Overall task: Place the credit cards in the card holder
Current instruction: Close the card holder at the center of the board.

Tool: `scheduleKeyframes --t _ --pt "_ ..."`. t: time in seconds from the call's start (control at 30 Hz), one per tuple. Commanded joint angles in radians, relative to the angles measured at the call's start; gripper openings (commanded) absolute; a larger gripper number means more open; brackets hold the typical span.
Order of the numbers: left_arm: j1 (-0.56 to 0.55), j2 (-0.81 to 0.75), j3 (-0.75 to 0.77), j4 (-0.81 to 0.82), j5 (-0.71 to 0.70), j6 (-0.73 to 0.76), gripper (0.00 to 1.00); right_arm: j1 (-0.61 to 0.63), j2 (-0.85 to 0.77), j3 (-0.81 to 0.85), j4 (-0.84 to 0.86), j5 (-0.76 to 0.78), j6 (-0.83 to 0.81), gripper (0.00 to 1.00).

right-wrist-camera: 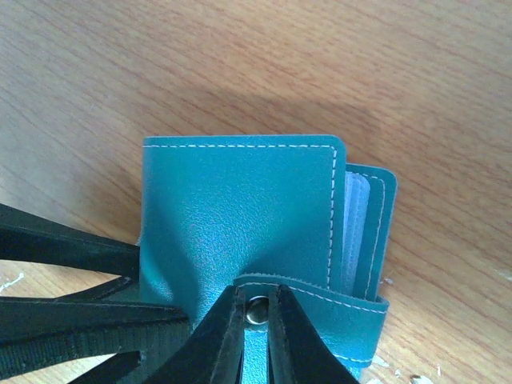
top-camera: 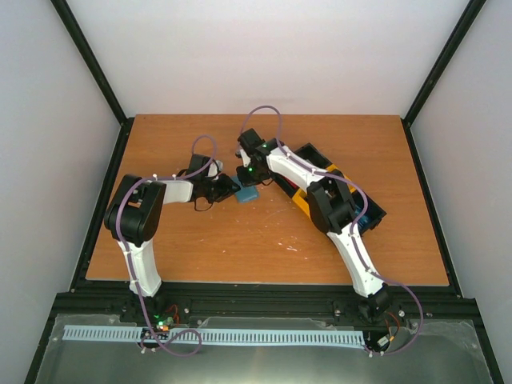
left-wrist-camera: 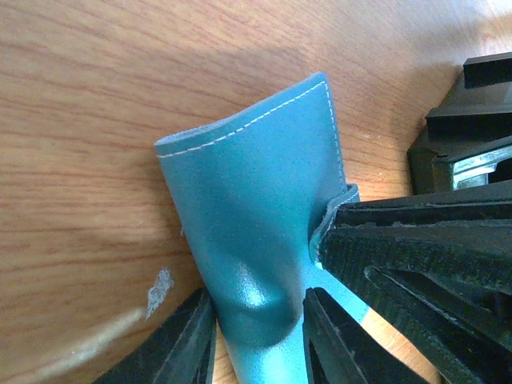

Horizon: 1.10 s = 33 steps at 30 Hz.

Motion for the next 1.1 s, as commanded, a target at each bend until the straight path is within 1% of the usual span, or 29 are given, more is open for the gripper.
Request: scheduleKeyframes --t 0.0,0.17,0.43,0.6,0.67,0.83,1.07 --pt "-0.022 0.092 -0.035 -0.134 -0.067 0.0 0.32 0.047 0.153 -0.03 -0.065 0.064 -0.011 0.08" --pt "-0.022 0.088 -0.04 -0.129 -0.067 -0.005 0.32 0.057 0.19 -0.065 -0.065 0.077 -0.007 0.06" --pt "-0.019 0.078 -0.042 -0.122 -0.069 -0.016 0.32 0.065 0.248 -0.066 -0.07 0.064 -0.009 0.06" --pt "-0.014 0.057 -0.049 -0.112 -0.065 -0.023 0.32 0.064 0.252 -0.074 -0.029 0.0 -0.011 0.06" --pt "-0.011 0.049 -0.052 -0.112 -0.066 -0.025 0.32 0.063 0.222 -0.096 0.011 -0.041 -0.01 0.07" --pt "0.0 0.038 -0.06 -0.111 -0.076 -0.027 0.32 0.05 0.077 -0.142 0.091 -0.06 0.003 0.12" --pt "0.007 0.031 -0.059 -0.114 -0.085 -0.021 0.32 0.022 -0.064 -0.132 0.111 -0.039 0.004 0.19"
